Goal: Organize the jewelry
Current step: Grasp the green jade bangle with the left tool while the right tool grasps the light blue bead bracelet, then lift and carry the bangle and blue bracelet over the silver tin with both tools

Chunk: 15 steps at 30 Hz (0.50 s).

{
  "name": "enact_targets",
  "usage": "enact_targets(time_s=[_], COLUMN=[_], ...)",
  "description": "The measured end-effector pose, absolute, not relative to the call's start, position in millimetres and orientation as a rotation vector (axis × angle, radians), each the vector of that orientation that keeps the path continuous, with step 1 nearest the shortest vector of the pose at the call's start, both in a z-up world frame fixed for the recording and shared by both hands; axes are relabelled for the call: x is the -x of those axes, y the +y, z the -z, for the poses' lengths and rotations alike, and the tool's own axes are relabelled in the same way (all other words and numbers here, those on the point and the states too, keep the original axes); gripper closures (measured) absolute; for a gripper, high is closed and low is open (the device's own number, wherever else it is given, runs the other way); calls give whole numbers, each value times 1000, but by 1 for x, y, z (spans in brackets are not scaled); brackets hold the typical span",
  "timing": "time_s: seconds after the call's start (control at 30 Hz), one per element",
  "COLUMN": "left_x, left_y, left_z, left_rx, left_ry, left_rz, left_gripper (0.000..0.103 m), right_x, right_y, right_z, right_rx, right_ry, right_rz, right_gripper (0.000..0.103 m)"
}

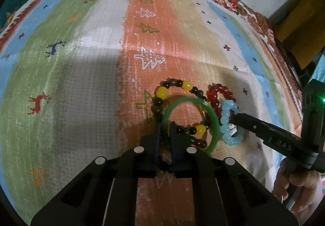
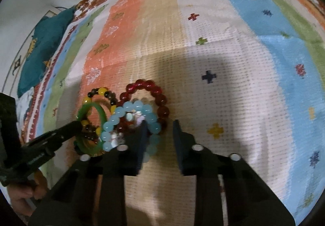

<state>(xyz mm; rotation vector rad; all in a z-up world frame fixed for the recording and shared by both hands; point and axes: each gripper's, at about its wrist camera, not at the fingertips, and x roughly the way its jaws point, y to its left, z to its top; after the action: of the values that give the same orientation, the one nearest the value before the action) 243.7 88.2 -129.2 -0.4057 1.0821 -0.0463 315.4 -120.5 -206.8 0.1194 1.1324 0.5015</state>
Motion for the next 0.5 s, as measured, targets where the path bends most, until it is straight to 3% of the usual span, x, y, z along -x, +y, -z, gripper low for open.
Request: enact_targets(time_s=[0.17, 0.5], left_x=[-242, -232], left_y=[89, 90], left_z=[127, 110], left_rx=[397, 341], left_ry=[1081, 1068], left_rz=[33, -11], left_gripper=[96, 96], right_x=[-312, -304], right_y=[-117, -117], right_z=[203, 193], right_rx=[-87, -19], right_ry=[1127, 1113], right_rz=[-501, -480], right_gripper=[91, 91])
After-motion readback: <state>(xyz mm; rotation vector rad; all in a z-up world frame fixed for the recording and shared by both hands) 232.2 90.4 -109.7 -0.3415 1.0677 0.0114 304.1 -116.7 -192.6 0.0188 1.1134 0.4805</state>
